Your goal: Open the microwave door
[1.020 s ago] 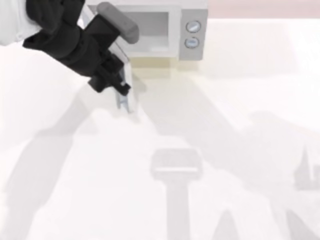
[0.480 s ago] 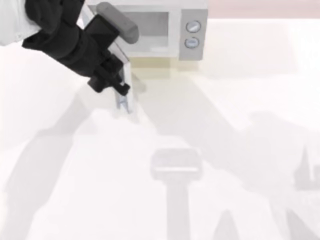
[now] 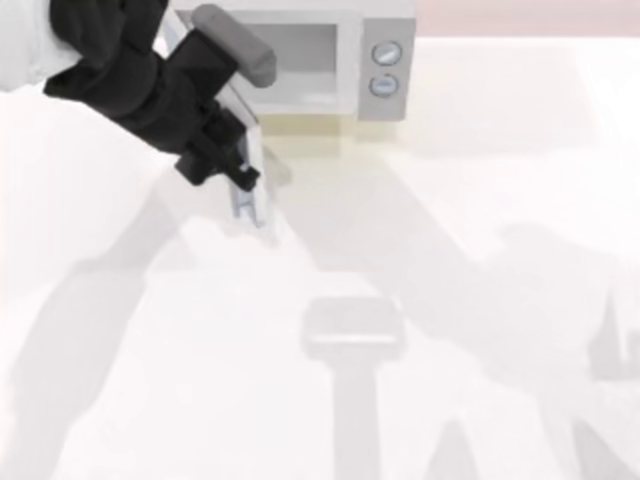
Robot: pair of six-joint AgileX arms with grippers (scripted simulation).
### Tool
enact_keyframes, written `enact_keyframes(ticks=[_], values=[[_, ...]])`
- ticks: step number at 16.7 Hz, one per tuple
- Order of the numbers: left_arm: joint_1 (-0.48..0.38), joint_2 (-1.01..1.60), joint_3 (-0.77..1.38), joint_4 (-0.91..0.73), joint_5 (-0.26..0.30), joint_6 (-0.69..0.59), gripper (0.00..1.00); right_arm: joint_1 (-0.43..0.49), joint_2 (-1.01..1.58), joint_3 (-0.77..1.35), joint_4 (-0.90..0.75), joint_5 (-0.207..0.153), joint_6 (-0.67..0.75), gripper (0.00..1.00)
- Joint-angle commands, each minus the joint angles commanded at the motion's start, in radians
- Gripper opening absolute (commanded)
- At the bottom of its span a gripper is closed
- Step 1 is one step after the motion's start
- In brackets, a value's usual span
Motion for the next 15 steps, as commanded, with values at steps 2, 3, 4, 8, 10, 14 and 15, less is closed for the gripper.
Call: enact_keyframes(ticks=[2,3,4,8,10,14,15], values=[[-0.003,0.004,-0.003,-0.001,0.004,-0.002,0.0,0.0,0.0,0.0,0.0,0.0,0.0,1.0],[-0.002,0.003,-0.003,-0.002,0.005,0.001,0.0,0.0,0.0,0.0,0.0,0.0,0.0,1.0],[0.003,0.003,-0.003,-0.006,0.01,0.013,0.0,0.0,0.0,0.0,0.0,0.0,0.0,1.0],[0.043,-0.004,-0.003,-0.037,0.053,0.115,0.0,0.0,0.0,0.0,0.0,0.0,0.0,1.0],[0.065,-0.01,-0.004,-0.054,0.077,0.17,0.0,0.0,0.0,0.0,0.0,0.0,0.0,1.0],[0.081,-0.013,-0.008,-0.067,0.093,0.207,0.0,0.0,0.0,0.0,0.0,0.0,0.0,1.0],[0.081,-0.013,-0.008,-0.067,0.093,0.207,0.0,0.0,0.0,0.0,0.0,0.0,0.0,1.0]])
